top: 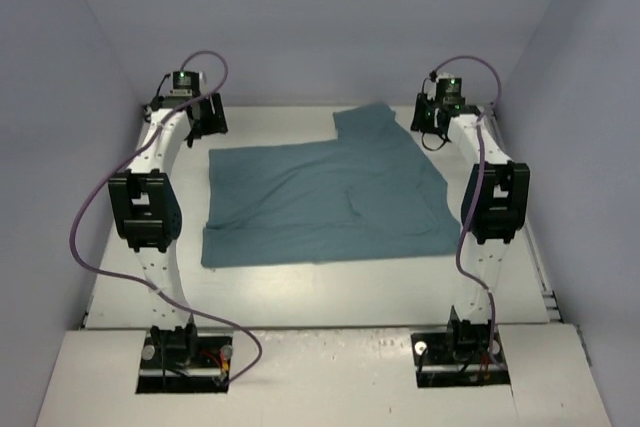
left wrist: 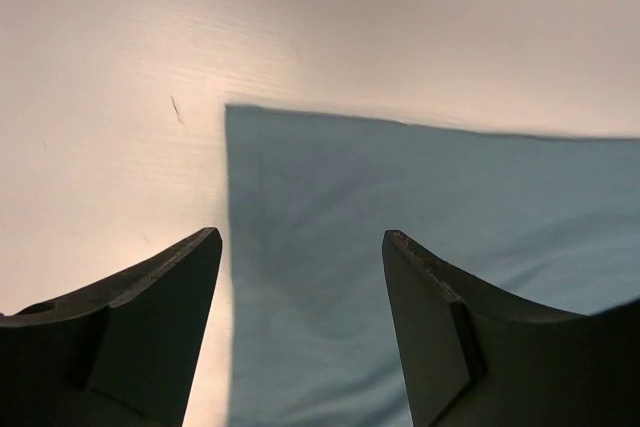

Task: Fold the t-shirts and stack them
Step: Grap the side of the flattened tshirt furthest away from the robot with both arms

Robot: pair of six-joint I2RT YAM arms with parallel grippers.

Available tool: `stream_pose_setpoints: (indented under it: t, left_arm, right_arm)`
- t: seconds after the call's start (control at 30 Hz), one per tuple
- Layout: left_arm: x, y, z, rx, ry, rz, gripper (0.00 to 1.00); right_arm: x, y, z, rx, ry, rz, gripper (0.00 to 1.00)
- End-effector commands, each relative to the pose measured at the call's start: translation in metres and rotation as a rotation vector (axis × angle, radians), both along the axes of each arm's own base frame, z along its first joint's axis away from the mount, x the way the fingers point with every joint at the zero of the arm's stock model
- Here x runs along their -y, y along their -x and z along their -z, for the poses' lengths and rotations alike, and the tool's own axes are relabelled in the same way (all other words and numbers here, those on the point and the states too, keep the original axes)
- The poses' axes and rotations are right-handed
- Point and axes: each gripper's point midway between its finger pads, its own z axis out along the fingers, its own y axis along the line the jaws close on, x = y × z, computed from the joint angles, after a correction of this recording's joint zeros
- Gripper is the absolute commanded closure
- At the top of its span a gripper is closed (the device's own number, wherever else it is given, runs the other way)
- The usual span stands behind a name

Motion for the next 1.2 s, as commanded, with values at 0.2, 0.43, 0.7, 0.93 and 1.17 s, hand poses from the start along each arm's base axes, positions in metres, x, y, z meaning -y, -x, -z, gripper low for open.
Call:
stream_pose_setpoints:
  t: [0.2, 0.43, 0.7, 0.93, 1.17]
  left_arm:
    - [-0.028, -0.027, 0.047, -0.061, -0.071, 0.132, 0.37]
    - [-0.035, -0.043, 0.067, -0.071, -0.083, 0.146, 0.37]
    - [-0.041, -0.059, 0.084, -0.068, -0.08, 0.163, 0.37]
    - [-0.031, -0.061, 0.096, -0.075, -0.039, 0.214, 0.42]
    - [-0.024, -0.061, 0.101, -0.079, -0.006, 0.238, 0.51]
  right_arm:
    - [-0.005, -0.041, 0.011, 0.055, 0.013, -0.166, 0.63]
    - [-0.004, -0.046, 0.022, 0.05, 0.037, -0.194, 0.61]
    - [0.011, -0.05, 0.036, 0.034, 0.039, -0.184, 0.61]
    - [0.019, -0.053, 0.049, 0.021, 0.034, -0.186, 0.6]
    - [0.012, -0.052, 0.075, -0.014, -0.011, -0.222, 0.6]
